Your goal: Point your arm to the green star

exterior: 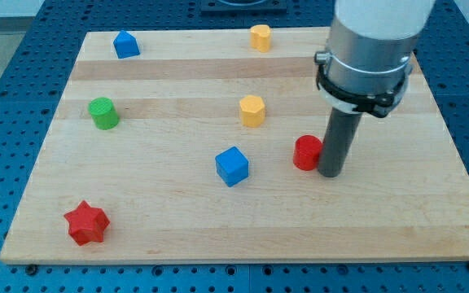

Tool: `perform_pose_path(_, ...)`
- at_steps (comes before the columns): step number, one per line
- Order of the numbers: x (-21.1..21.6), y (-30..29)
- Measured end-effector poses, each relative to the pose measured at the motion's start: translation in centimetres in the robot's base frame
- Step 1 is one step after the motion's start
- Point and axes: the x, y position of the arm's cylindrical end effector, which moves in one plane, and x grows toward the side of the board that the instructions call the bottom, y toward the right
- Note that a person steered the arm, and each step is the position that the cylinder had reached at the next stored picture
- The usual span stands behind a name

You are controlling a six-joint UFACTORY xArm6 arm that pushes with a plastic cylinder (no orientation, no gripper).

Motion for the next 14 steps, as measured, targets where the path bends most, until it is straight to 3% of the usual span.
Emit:
perform_pose_path(1, 0.0, -1.4)
perform_pose_path(2, -1.5, 2.2)
perform_pose_path(5, -19.7, 12.7)
perform_pose_path(9, -28.7, 17.5)
perform_pose_path(10, -30.0, 14.5)
perform_pose_path(14, -28.3, 13.9)
